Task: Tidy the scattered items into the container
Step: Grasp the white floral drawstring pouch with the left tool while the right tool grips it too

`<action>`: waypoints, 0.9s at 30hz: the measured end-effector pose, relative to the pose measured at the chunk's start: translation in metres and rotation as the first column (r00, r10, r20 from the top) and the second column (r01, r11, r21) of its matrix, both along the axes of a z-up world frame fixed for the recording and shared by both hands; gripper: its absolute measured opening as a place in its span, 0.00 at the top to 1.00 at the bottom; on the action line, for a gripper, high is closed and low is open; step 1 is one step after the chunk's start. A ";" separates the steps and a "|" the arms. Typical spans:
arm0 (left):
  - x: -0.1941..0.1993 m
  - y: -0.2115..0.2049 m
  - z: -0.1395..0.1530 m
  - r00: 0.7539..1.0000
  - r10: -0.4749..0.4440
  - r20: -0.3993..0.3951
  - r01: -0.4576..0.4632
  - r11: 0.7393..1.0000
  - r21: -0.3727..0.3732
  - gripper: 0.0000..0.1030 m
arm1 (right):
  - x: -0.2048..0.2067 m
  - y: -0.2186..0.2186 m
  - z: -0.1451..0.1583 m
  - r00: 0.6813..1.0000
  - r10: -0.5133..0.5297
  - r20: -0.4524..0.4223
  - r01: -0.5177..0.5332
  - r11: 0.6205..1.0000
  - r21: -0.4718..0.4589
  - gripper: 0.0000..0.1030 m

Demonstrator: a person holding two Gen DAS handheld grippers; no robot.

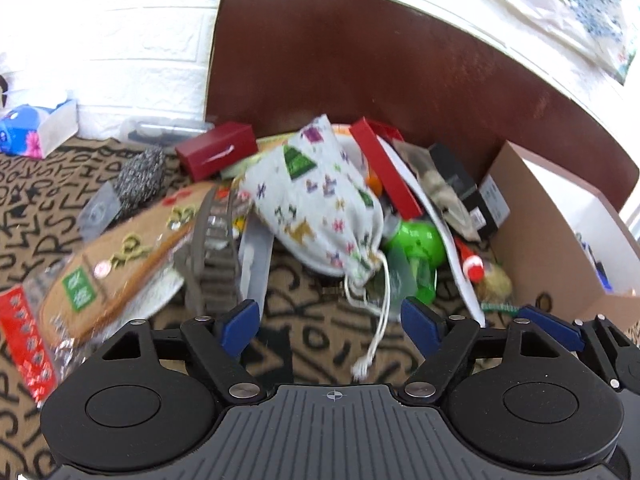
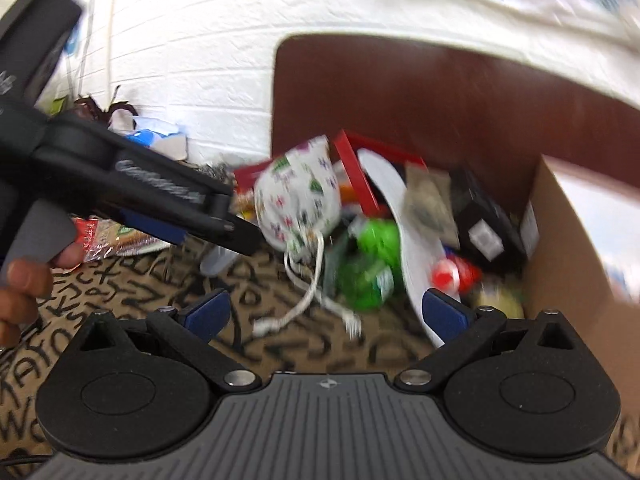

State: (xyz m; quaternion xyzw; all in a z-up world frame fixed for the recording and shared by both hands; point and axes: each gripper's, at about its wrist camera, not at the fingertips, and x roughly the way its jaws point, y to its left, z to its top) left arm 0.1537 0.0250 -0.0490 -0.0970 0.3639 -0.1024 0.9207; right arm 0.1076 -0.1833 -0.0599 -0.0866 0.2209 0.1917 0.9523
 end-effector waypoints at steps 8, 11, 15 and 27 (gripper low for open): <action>0.046 0.008 -0.001 1.000 0.015 -0.027 -0.016 0.999 -0.048 0.17 | 0.050 0.026 0.002 0.986 0.156 0.056 -0.150 0.984 -0.092 0.27; 0.062 0.010 -0.006 0.999 0.019 -0.040 -0.021 0.998 -0.052 0.17 | 0.071 0.032 -0.003 0.984 0.173 0.032 -0.169 0.981 -0.091 0.30; 0.080 0.008 -0.013 0.999 0.014 -0.051 -0.016 0.999 -0.041 0.18 | 0.091 0.039 -0.010 0.982 0.187 0.022 -0.184 0.978 -0.098 0.31; 0.098 0.002 -0.021 0.999 -0.031 -0.042 0.029 0.999 -0.044 0.44 | 0.113 0.042 -0.013 0.980 0.199 0.009 -0.197 0.977 -0.081 0.51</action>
